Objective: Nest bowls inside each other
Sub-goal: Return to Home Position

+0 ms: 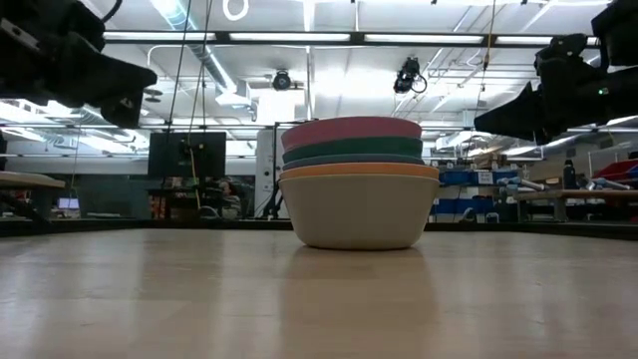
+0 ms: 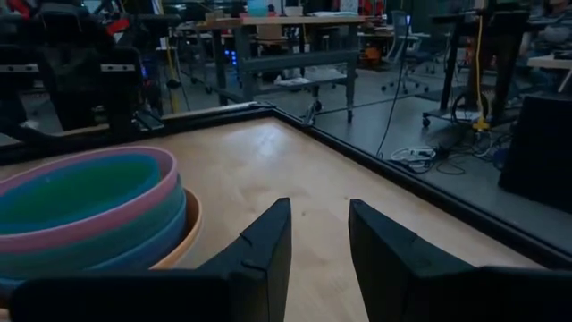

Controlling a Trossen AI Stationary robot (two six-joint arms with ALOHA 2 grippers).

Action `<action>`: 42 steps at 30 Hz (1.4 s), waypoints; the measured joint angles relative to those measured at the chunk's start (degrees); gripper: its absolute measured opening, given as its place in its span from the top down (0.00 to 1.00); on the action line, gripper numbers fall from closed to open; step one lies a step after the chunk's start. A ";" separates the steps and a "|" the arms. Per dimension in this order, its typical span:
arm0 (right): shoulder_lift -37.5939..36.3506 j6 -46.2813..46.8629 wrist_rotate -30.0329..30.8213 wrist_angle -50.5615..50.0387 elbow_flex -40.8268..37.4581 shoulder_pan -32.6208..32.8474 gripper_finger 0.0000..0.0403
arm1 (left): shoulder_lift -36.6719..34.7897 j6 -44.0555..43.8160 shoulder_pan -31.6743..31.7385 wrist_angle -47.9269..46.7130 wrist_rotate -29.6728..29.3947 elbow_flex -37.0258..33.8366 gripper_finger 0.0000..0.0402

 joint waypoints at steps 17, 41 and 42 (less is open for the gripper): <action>0.00 -0.02 -0.02 0.42 -0.04 0.00 0.75 | -0.04 5.65 21.39 -2.58 11.82 -0.01 0.96; 0.00 -0.02 -0.02 0.64 -0.07 0.00 0.75 | 0.00 3.99 23.11 -4.95 -5.71 -0.03 0.96; 0.00 -0.02 -0.02 0.64 -0.07 0.00 0.75 | 0.00 3.99 23.11 -4.95 -5.71 -0.03 0.96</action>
